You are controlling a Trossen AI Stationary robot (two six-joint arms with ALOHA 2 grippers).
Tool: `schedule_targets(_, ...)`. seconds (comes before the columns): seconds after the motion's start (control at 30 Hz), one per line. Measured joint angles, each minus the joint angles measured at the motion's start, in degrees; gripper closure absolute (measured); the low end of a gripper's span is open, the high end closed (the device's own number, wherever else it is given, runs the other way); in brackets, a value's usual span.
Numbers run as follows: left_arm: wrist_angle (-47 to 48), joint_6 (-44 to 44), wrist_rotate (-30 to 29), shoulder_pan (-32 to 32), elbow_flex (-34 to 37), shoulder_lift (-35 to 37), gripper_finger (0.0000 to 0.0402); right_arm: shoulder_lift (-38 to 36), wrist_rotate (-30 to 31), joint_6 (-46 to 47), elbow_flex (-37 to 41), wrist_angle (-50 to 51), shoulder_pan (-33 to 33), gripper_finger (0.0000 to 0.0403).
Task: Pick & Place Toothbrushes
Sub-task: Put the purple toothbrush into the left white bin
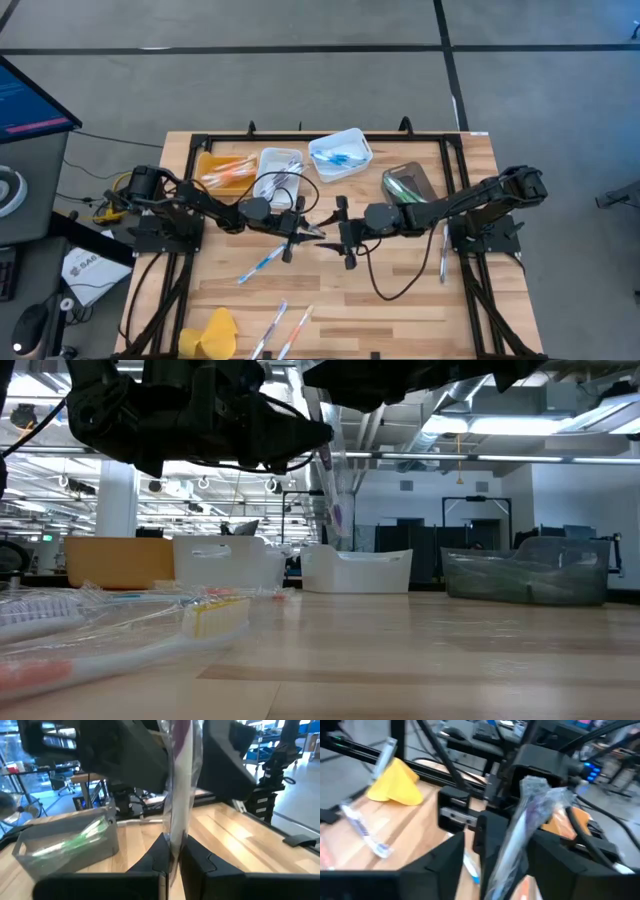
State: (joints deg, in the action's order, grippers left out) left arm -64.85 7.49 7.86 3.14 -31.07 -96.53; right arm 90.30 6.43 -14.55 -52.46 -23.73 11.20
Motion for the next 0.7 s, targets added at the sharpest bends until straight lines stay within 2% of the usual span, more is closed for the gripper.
schedule_targets(0.13,3.36,-0.01,-0.03,0.0,-0.01,0.48,0.039,0.01,4.64,-0.42,0.0,1.33,0.73,0.0157)
schedule_targets(0.3,12.41,-0.15,-1.1,0.0,0.04,6.3,0.039,-0.04,10.89,-0.84,0.02,3.79,3.77,0.0143)
schedule_targets(0.53,36.75,2.78,-11.37,-0.38,0.07,25.03,0.039,-0.04,23.21,-1.84,0.02,5.71,9.66,0.0143)
schedule_targets(0.7,50.61,4.17,-14.27,-3.7,-2.2,37.63,0.039,-0.1,35.88,-6.84,0.02,4.22,13.39,0.0143)
